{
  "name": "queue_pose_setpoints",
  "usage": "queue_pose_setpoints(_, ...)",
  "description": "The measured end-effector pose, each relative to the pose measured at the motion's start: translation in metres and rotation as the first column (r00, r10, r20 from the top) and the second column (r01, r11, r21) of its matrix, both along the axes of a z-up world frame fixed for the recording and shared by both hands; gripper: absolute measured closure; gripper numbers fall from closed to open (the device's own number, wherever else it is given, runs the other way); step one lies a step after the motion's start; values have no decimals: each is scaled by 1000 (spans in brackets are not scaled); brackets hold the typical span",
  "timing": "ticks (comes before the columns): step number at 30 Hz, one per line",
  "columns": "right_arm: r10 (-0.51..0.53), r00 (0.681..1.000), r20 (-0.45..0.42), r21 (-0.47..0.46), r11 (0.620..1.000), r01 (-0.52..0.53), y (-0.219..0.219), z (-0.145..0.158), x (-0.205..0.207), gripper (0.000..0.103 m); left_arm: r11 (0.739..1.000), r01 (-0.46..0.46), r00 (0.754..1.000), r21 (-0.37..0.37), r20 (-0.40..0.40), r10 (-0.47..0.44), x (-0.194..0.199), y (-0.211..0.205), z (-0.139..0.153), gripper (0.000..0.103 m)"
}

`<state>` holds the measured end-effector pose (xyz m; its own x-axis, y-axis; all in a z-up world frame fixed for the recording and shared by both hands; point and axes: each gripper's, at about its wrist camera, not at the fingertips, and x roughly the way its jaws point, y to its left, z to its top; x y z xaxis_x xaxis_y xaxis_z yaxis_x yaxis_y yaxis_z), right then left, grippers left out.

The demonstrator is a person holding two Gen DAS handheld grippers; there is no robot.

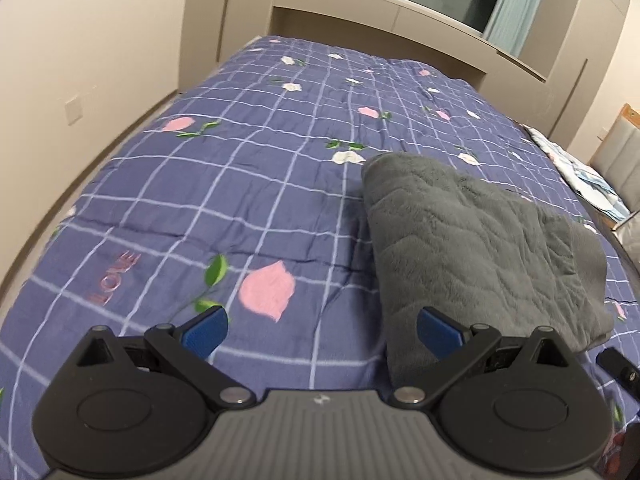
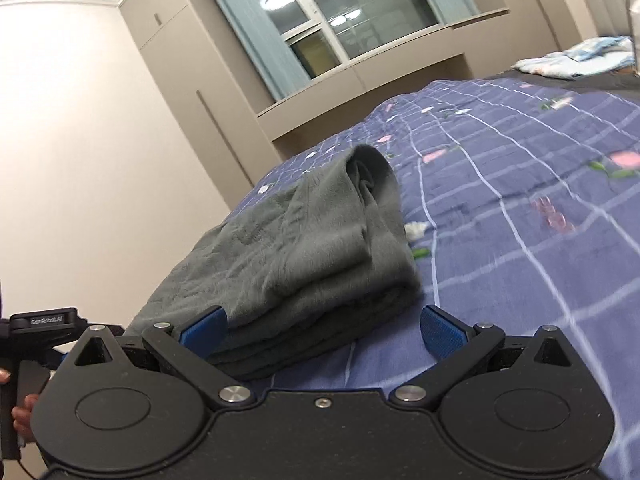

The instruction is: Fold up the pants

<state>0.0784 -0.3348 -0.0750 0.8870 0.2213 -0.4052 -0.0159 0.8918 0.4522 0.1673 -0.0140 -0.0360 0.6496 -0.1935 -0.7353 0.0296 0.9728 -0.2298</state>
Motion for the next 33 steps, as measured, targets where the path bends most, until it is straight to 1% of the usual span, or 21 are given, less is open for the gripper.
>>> queue_pose_setpoints(2,11,1000,8,-39,999,-11,-5,10,6,0,999,21,1000,-35,-2,-21,9,0,-1,0)
queue_pose_setpoints(4,23,1000,21,-67,998,-22,-11,19,13,0,994,48,999,-103,5,-48,17,1,-3,0)
queue_pose_setpoints(5,28,999,29,-70,997,-26,-15,22,16,0,990,57,998,-131,8,-56,20,1,-4,0)
queue_pose_setpoints(7,31,999,36,-62,998,-29,-24,26,22,0,985,69,998,-161,9,-68,28,0,-6,0)
queue_pose_setpoints(11,57,998,13,-31,998,-56,-39,27,45,0,983,111,994,-149,12,-110,45,-11,-8,0)
queue_pose_setpoints(13,100,995,-15,-15,995,-100,-45,27,59,0,976,146,989,-165,17,-145,55,-15,-9,0)
queue_pose_setpoints(17,177,983,-56,-7,984,-177,-51,28,90,0,955,198,977,-219,-32,-210,77,-22,-19,0)
queue_pose_setpoints(23,261,954,-147,3,965,-263,-56,18,129,0,936,254,960,-244,-51,-274,91,-27,-33,0)
queue_pose_setpoints(25,289,942,-173,32,957,-288,-56,10,140,0,928,258,957,-270,-61,-284,95,-24,-39,0)
queue_pose_setpoints(27,325,925,-199,94,945,-312,-59,-1,149,0,919,256,954,-301,-73,-290,98,-21,-44,0)
queue_pose_setpoints(30,346,918,-194,151,935,-320,-63,-9,154,0,897,249,949,-365,-92,-301,104,-17,-53,0)
queue_pose_setpoints(33,382,903,-197,167,920,-353,-61,-10,158,0,872,234,944,-429,-113,-309,112,-16,-63,0)
